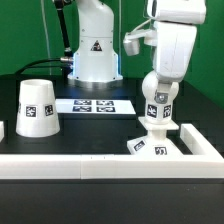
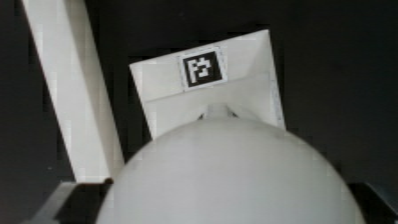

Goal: Assemble lamp

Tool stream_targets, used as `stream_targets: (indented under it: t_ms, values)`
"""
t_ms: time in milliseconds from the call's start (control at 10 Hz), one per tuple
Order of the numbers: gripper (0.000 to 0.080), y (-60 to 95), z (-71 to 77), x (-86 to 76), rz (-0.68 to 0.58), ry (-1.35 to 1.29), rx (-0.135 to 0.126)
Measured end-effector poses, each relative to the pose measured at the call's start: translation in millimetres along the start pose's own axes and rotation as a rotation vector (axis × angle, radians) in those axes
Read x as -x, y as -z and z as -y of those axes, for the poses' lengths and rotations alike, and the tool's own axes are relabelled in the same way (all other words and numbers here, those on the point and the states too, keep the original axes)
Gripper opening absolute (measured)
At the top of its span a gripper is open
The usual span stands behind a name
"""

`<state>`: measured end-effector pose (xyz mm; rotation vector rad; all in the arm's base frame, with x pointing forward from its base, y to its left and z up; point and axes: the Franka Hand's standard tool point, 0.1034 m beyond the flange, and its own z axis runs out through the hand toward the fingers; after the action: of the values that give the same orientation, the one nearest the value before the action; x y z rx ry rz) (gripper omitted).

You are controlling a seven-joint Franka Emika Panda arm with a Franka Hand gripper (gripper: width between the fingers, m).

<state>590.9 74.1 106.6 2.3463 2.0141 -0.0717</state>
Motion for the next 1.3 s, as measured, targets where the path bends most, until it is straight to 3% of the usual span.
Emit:
stream_targets:
  t_ms: [500,1100,1300]
  values:
    - [0.0576,-0.1,4.9,-9.2,0.014,-0.560,-0.021]
    - [0.0577,0.0,3.2,-11.3,0.014,-0.959,-0.018]
    - [0.0577,-0.1,4.2,-12.7,0.004,-1.158,-0.033]
